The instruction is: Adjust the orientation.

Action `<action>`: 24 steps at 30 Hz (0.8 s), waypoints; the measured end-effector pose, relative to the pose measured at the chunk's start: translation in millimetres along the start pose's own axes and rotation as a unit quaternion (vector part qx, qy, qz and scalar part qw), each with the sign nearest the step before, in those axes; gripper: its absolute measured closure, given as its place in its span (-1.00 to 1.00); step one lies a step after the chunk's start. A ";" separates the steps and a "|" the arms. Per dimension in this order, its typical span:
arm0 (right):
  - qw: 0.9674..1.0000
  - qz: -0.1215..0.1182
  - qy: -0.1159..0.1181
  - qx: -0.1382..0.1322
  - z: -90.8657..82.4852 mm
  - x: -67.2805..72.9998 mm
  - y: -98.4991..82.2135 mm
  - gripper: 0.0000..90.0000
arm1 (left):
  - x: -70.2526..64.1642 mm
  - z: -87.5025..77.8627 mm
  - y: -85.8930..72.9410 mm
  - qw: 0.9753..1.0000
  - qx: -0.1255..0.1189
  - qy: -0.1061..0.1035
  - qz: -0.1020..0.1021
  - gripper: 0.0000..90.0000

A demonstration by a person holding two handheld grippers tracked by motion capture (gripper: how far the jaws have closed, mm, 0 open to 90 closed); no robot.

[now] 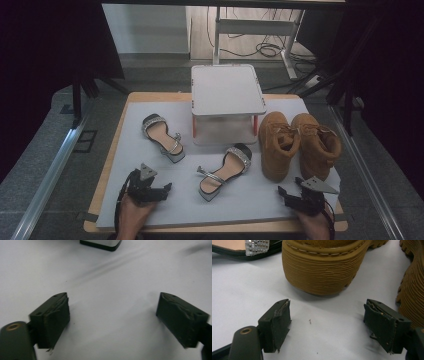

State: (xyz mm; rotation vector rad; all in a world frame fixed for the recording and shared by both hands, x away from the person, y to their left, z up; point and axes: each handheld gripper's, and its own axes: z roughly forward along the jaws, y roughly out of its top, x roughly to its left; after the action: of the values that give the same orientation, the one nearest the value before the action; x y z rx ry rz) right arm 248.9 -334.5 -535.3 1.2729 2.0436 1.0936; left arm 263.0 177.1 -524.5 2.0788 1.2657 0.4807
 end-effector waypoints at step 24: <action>1.000 0.000 0.000 0.000 0.0 0.0 0.0 -0.53 | 1.2 -0.5 0.0 1.000 -0.001 -0.001 -0.010 -0.72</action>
State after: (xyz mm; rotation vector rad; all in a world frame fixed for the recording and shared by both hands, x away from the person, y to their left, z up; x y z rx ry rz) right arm 248.9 -334.5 -535.3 1.2731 2.0437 1.0932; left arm 263.2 178.4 -524.2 2.0631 1.2839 0.4709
